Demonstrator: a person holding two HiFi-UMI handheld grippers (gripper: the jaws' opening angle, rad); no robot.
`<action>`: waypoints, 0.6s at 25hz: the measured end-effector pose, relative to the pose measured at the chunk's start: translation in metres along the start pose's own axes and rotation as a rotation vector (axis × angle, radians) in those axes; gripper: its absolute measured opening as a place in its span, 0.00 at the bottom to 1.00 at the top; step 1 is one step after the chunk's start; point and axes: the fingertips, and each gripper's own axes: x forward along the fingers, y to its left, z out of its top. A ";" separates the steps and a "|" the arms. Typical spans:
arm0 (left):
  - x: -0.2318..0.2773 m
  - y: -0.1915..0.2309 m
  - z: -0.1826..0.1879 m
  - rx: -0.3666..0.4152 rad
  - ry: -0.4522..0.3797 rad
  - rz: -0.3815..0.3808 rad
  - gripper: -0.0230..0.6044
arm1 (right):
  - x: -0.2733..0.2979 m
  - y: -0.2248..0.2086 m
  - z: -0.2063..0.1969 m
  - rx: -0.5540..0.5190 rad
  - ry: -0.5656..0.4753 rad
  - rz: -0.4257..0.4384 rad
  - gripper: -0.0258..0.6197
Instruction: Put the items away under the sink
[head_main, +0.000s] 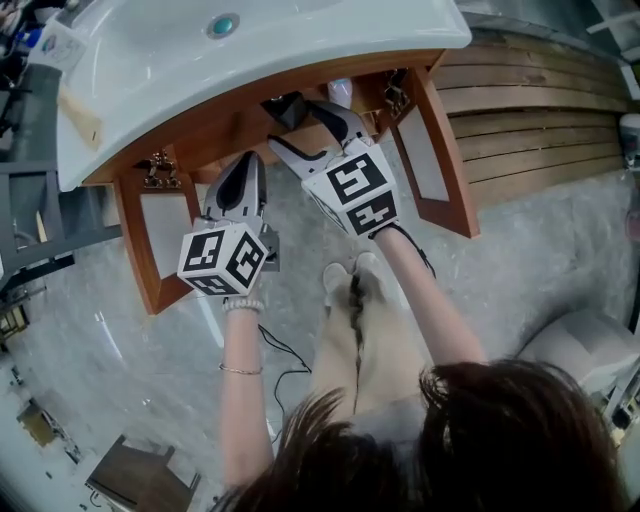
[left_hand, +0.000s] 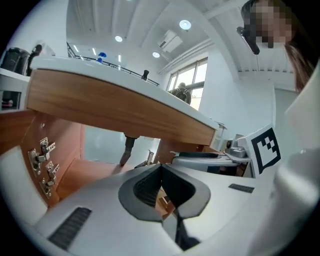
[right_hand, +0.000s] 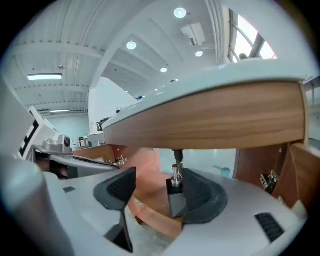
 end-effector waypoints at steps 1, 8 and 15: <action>-0.002 -0.005 0.004 0.000 0.003 -0.004 0.04 | -0.007 0.002 0.006 -0.002 -0.004 -0.007 0.49; -0.017 -0.035 0.042 0.000 -0.009 -0.036 0.04 | -0.043 0.009 0.046 0.029 -0.025 -0.034 0.35; -0.032 -0.056 0.076 0.011 -0.032 -0.058 0.04 | -0.068 0.018 0.089 0.031 -0.056 -0.046 0.28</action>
